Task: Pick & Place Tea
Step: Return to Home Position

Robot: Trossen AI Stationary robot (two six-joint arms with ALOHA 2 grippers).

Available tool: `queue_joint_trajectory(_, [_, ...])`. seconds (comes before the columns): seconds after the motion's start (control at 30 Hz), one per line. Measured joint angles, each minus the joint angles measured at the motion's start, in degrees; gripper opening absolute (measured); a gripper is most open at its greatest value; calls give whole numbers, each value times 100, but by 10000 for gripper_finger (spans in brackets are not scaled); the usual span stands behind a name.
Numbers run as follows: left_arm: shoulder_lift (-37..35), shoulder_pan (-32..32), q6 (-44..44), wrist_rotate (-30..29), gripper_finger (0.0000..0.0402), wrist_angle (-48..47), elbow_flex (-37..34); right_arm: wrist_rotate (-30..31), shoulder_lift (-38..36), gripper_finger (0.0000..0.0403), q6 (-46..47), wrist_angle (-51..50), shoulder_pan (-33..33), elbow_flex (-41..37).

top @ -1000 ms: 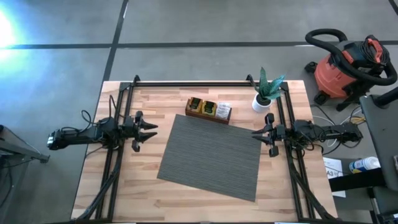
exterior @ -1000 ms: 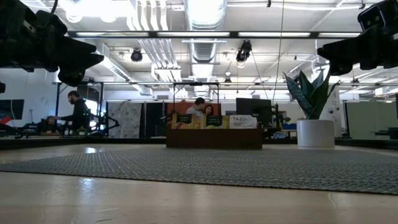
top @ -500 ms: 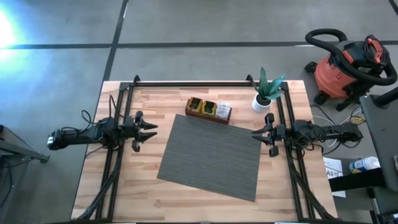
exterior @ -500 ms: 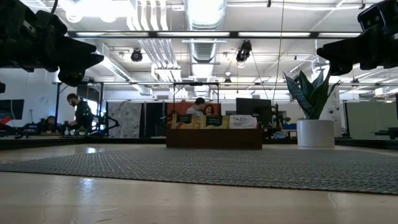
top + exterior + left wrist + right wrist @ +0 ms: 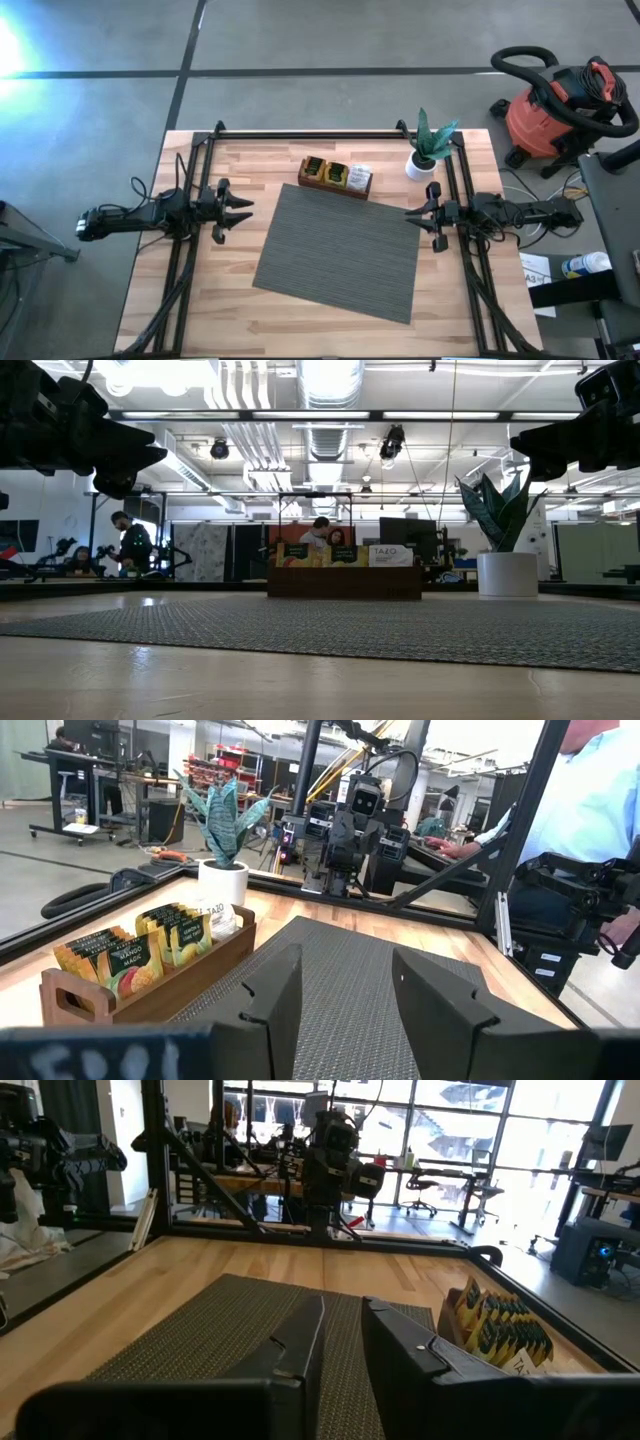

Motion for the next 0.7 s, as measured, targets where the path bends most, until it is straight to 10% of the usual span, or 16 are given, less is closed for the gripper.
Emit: queue_joint_trajectory(0.7, [0, 0, 0, 0, 151, 1, 1, 0, 0, 84, 0, 0, 0, 0])
